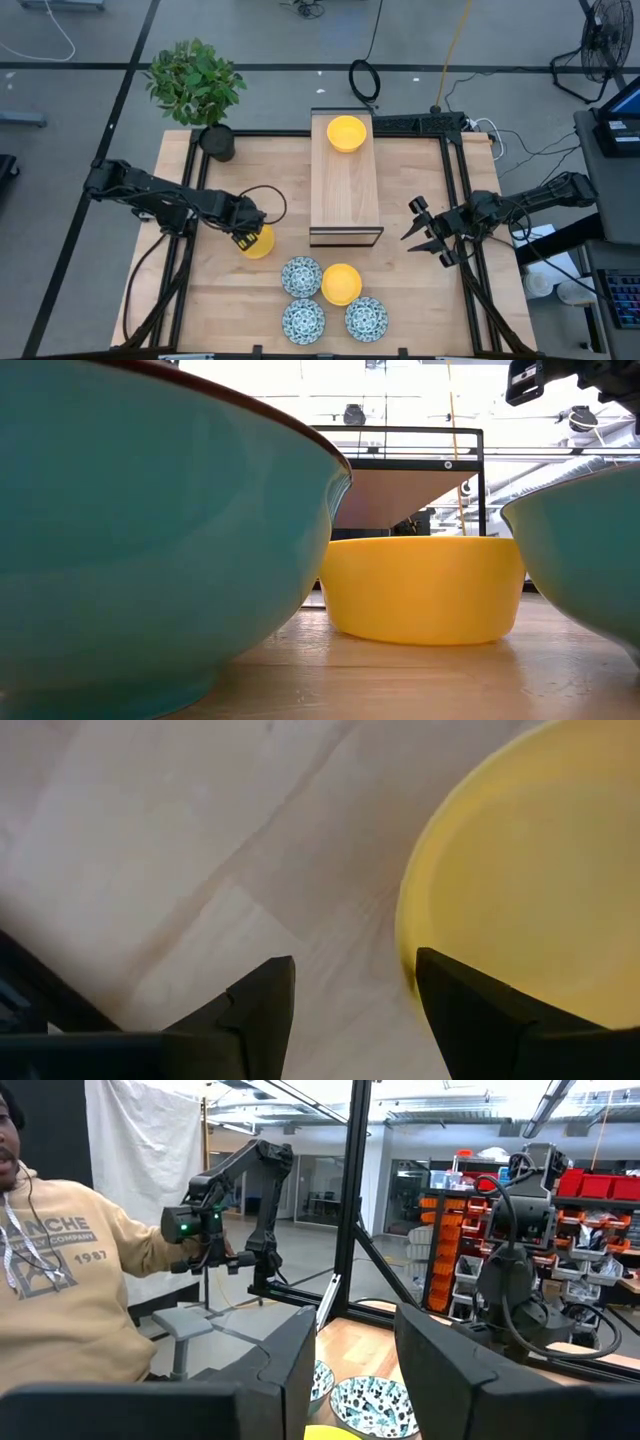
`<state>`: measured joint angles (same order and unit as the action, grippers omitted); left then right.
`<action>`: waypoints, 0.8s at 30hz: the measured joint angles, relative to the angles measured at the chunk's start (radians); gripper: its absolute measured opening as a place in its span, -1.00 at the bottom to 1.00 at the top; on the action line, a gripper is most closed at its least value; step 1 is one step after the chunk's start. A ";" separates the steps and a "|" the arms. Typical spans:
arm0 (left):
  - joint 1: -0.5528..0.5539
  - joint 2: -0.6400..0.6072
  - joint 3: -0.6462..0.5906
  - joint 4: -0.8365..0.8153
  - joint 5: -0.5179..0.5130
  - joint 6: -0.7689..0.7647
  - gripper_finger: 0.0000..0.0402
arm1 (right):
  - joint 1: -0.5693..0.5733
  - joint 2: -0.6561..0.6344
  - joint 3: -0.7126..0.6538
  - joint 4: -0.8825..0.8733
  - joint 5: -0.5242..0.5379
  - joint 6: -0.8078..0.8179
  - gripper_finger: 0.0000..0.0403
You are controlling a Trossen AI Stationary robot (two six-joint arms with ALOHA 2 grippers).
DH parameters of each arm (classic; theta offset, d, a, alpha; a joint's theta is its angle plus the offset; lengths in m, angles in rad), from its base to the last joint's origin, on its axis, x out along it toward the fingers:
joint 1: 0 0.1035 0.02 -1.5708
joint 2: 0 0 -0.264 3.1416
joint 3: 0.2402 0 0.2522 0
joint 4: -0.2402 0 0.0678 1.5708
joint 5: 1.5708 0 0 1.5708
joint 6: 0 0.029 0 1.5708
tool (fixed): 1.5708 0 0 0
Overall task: Pick & Place Mini bowls
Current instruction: Stack the left yellow bowl on top of the yellow bowl on the shelf
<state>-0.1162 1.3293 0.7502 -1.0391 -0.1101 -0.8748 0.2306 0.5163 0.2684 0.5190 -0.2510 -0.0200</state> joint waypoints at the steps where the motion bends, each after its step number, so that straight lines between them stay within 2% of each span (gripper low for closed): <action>1: 0.000 0.000 0.000 0.005 -0.002 0.002 0.06 | 0.000 0.000 0.000 0.000 0.014 0.000 -0.38; 9: 0.000 0.000 0.000 0.119 0.023 0.061 0.06 | 0.000 0.000 0.000 0.000 0.043 0.000 -0.38; 24: 0.000 0.000 -0.030 0.123 0.023 0.058 0.06 | 0.000 0.000 0.000 0.000 0.042 0.007 -0.38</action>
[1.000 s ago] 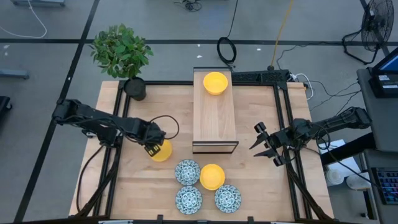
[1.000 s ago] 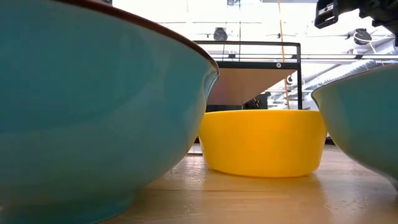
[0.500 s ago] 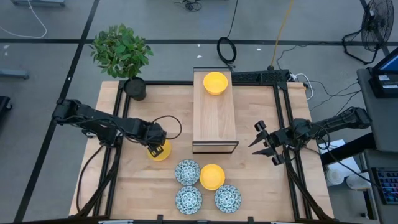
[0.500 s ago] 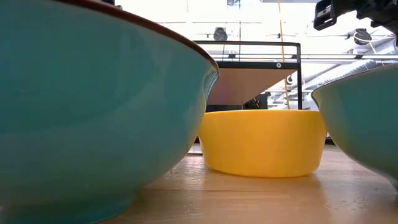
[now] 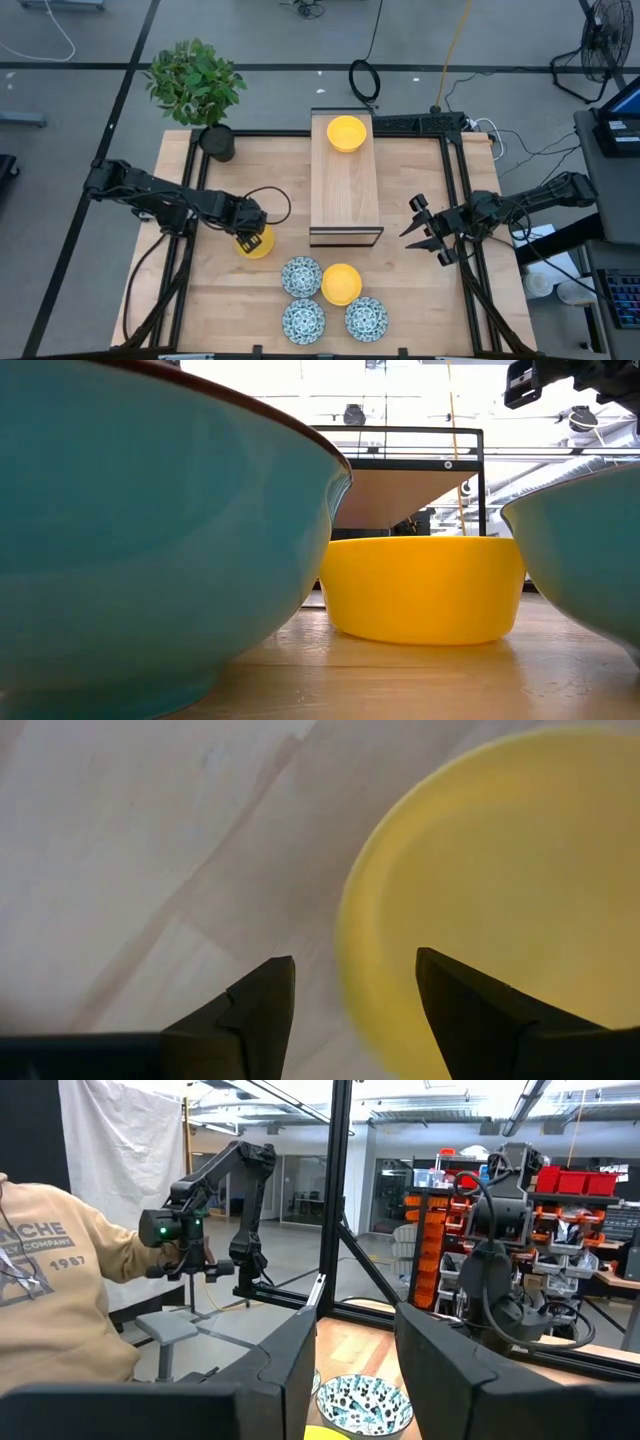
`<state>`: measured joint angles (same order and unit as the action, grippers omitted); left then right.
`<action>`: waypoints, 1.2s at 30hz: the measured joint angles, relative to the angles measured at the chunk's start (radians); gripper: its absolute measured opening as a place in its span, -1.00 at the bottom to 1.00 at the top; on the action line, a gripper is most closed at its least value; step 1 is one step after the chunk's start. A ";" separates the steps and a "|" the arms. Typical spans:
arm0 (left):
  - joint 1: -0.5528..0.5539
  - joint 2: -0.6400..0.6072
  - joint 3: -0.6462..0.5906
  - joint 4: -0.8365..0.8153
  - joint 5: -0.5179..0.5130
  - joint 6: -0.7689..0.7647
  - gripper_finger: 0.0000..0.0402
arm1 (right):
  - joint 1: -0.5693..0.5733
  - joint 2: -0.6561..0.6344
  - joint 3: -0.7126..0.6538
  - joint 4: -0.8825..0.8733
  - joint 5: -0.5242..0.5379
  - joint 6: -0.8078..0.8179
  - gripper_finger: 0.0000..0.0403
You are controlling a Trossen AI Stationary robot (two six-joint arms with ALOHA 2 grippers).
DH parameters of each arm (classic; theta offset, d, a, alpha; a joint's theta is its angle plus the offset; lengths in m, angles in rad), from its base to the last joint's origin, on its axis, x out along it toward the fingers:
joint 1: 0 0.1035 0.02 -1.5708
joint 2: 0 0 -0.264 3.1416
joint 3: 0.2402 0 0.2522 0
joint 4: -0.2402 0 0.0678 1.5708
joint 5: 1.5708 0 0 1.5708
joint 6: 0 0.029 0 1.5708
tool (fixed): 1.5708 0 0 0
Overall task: Pick & Place Mini bowls
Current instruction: Stack the left yellow bowl on top of the yellow bowl on the shelf
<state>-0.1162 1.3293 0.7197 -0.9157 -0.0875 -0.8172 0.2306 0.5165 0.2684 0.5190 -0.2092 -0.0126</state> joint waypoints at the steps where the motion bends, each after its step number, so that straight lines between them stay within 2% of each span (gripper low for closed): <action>1: 0.000 0.000 -0.005 0.000 -0.001 0.004 0.06 | 0.000 0.000 0.000 0.000 0.000 0.000 -0.38; 19: 0.000 -0.002 -0.005 0.004 -0.057 0.073 0.06 | 0.000 0.000 0.000 0.000 0.000 -0.002 -0.38; 36: 0.000 -0.002 -0.005 0.005 -0.071 0.073 0.06 | 0.000 0.000 0.000 0.000 0.000 -0.003 -0.38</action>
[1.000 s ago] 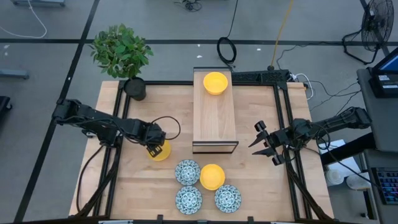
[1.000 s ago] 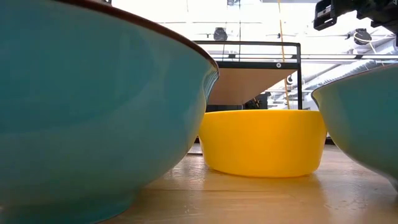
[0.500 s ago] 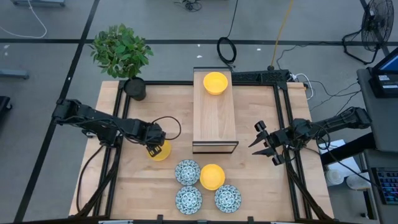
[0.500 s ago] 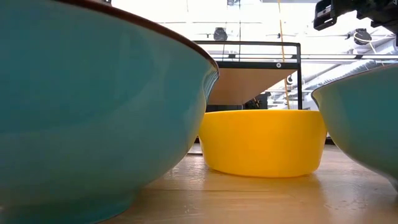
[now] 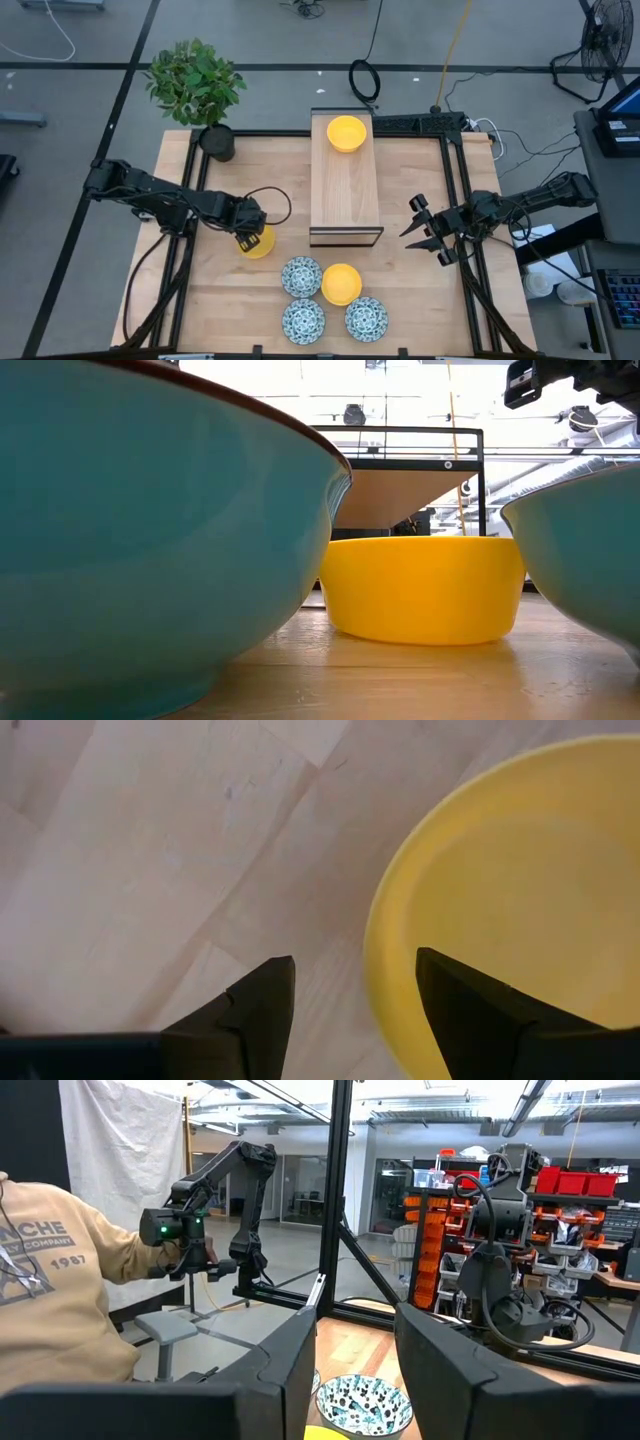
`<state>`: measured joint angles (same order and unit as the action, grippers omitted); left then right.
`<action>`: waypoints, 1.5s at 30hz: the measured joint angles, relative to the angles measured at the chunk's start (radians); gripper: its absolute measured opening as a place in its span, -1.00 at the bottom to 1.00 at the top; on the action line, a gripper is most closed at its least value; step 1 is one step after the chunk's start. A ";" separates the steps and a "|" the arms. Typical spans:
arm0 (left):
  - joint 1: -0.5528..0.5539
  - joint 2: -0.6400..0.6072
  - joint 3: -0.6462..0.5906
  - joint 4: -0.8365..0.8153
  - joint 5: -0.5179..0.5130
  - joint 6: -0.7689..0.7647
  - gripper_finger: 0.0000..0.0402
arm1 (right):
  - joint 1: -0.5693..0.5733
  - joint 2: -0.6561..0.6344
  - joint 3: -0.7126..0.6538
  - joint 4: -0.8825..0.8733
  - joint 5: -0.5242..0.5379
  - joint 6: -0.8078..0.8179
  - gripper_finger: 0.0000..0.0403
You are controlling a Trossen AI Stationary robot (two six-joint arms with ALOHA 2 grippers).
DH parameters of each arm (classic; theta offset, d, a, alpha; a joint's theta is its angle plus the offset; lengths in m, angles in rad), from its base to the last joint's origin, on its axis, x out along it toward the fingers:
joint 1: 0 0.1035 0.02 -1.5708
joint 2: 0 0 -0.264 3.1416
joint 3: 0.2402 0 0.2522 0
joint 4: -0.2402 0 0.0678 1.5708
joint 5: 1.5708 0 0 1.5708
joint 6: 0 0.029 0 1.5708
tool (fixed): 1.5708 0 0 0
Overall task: Pick & Place Mini bowls
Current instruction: Stack the left yellow bowl on top of the yellow bowl on the shelf
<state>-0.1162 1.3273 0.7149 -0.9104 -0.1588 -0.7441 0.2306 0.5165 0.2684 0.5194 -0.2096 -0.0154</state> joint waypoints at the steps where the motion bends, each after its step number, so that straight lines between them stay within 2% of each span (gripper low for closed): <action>1: 0.000 0.000 0.000 0.000 -0.003 -0.001 0.06 | 0.000 0.000 0.000 0.000 0.000 0.000 -0.38; 21: 0.000 0.000 0.001 0.056 0.028 -0.017 0.06 | 0.000 0.000 0.000 0.000 0.000 0.003 -0.38; 45: 0.000 0.000 0.001 0.048 0.028 -0.019 0.06 | 0.000 0.000 0.000 0.000 0.000 0.002 -0.38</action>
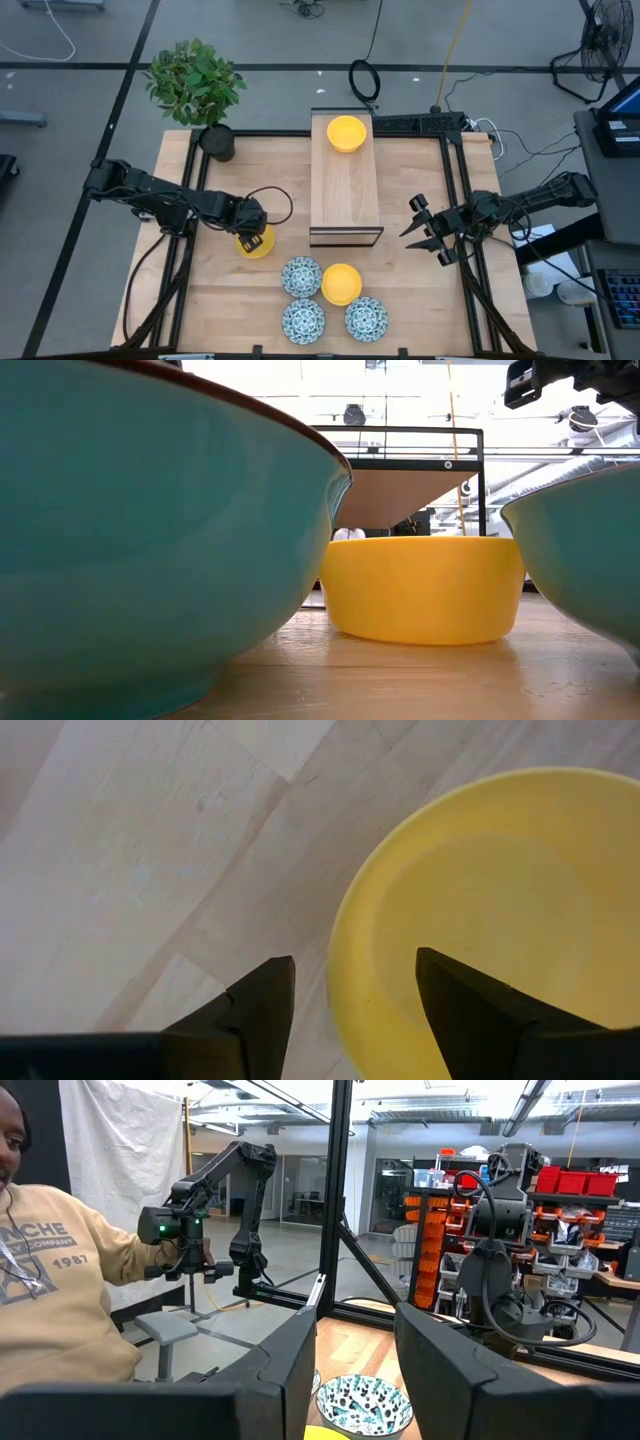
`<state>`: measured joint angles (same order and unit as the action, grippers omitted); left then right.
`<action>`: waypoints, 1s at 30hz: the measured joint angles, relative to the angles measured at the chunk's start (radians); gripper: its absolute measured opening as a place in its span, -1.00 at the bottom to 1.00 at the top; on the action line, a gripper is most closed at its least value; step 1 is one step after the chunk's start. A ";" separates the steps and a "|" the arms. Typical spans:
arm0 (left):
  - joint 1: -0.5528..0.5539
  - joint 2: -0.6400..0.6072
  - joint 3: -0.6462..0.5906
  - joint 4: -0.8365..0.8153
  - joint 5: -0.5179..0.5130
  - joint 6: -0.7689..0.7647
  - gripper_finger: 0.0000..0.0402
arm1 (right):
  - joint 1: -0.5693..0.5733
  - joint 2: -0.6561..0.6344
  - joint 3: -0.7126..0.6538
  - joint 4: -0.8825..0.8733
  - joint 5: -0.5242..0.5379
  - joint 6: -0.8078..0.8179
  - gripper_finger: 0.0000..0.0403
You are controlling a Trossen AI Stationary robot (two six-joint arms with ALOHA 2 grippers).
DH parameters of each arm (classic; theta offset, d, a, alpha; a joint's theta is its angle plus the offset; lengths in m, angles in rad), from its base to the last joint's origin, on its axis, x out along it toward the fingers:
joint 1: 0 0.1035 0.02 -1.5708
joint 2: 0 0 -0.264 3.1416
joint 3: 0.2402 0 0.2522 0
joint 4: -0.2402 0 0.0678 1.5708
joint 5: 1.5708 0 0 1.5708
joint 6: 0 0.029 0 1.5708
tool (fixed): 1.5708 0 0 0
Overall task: Pick & Place Mini bowls
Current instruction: Stack the left yellow bowl on top of the yellow bowl on the shelf
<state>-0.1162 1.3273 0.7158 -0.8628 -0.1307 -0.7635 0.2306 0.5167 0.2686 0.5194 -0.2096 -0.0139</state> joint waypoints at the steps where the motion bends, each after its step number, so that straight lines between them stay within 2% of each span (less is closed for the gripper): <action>1: 0.000 0.000 0.000 0.000 0.000 0.000 0.06 | 0.000 0.000 0.000 0.000 0.000 0.000 -0.38; 18: 0.000 0.000 0.000 -0.004 0.002 0.031 0.04 | 0.000 0.000 0.000 0.000 0.000 -0.002 -0.38; 30: 0.000 0.000 0.000 -0.004 0.002 0.029 -0.58 | 0.000 0.000 0.000 0.000 0.000 -0.002 -0.38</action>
<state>-0.1162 1.3273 0.7158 -0.8665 -0.1287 -0.7344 0.2309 0.5166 0.2685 0.5194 -0.2096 -0.0154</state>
